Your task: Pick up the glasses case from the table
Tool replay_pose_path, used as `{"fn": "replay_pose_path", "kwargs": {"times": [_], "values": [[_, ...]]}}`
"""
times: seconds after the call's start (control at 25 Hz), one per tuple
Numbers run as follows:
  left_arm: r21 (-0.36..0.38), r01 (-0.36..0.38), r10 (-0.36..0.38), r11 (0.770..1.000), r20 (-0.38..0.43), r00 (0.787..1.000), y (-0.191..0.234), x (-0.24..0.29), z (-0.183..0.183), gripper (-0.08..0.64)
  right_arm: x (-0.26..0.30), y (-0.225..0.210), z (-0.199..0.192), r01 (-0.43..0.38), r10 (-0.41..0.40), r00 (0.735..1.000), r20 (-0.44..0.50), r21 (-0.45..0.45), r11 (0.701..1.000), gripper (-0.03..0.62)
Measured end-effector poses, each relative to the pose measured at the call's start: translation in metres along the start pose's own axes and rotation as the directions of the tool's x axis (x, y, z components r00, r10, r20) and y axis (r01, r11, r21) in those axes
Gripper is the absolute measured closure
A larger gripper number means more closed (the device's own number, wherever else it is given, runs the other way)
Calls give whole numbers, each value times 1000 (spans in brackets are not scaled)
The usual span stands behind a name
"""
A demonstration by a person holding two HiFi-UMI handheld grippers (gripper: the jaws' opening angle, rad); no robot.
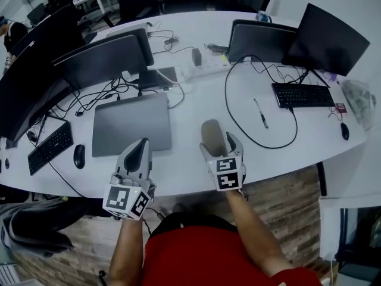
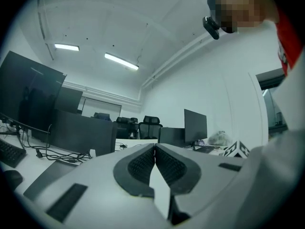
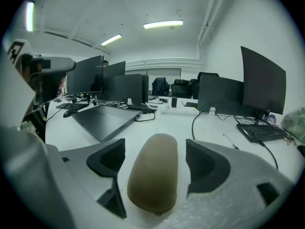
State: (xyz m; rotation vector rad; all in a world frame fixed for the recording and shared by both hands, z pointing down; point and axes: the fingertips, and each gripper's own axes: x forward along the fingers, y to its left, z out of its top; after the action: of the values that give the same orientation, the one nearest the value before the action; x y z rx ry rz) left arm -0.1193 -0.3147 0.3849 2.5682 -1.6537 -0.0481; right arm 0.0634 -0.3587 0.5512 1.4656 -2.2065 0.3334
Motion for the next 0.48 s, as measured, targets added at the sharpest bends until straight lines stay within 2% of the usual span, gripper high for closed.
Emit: {"fn": "replay_pose_path", "kwargs": {"times": [0.28,0.48], "values": [[-26,30,-31,999,-36,999,13,20,-16,549,38,-1,-31,-7,9,989,-145,10,1000,164],[-34,42,-43,999,-41,998,18,27,-19,549,51,-1,-46,0,5,978,-208,23,1000,158]]}}
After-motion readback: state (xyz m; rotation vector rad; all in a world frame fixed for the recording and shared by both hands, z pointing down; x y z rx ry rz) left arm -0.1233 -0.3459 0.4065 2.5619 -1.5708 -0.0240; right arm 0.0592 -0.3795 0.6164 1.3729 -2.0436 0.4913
